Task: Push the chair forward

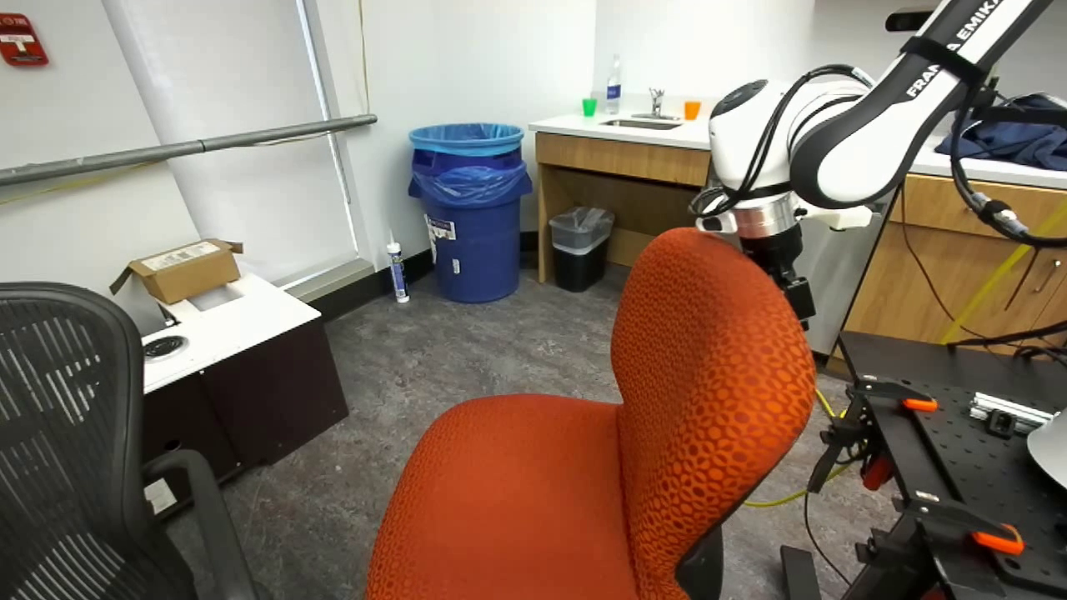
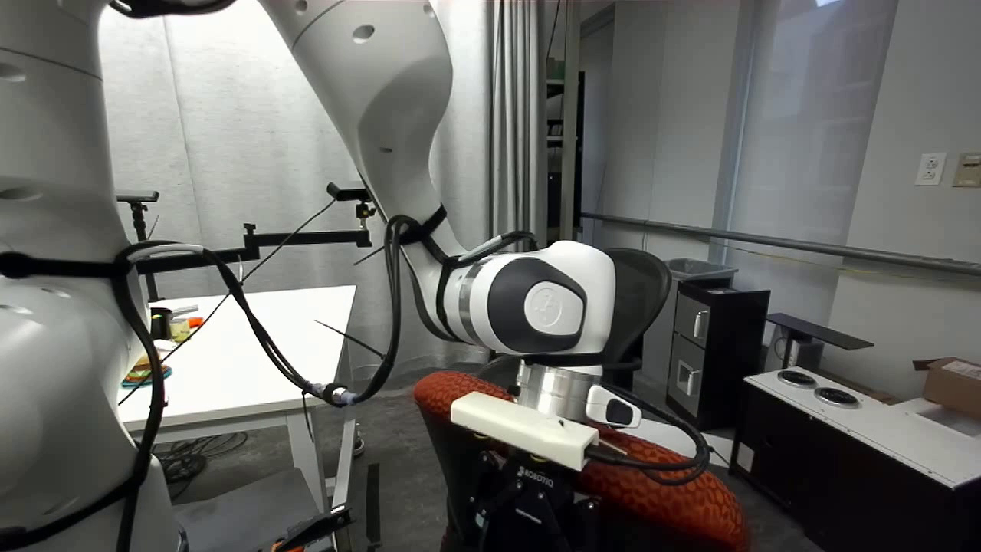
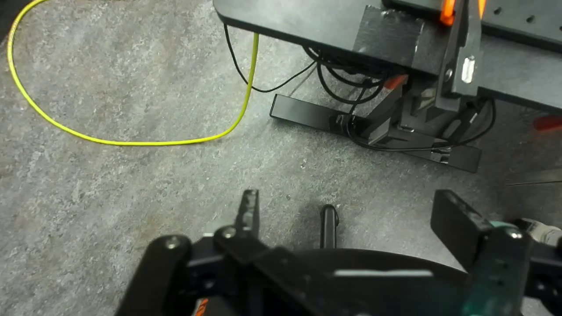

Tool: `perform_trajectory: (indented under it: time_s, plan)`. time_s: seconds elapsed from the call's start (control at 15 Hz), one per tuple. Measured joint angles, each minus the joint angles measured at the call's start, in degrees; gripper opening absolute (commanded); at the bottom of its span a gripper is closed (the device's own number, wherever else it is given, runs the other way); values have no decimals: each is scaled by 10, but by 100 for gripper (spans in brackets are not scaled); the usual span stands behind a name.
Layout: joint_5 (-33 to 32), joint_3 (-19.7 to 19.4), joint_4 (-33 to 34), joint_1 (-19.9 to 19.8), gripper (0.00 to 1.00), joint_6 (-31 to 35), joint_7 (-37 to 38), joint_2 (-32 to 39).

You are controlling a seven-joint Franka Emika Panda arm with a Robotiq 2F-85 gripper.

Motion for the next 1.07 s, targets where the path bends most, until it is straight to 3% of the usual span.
perform_trajectory:
  time_s: [0.47,1.07]
  plan:
    - [-6,9,74,6,100,17,-4,53]
    - [-97,5,194,9,100,90,1,125]
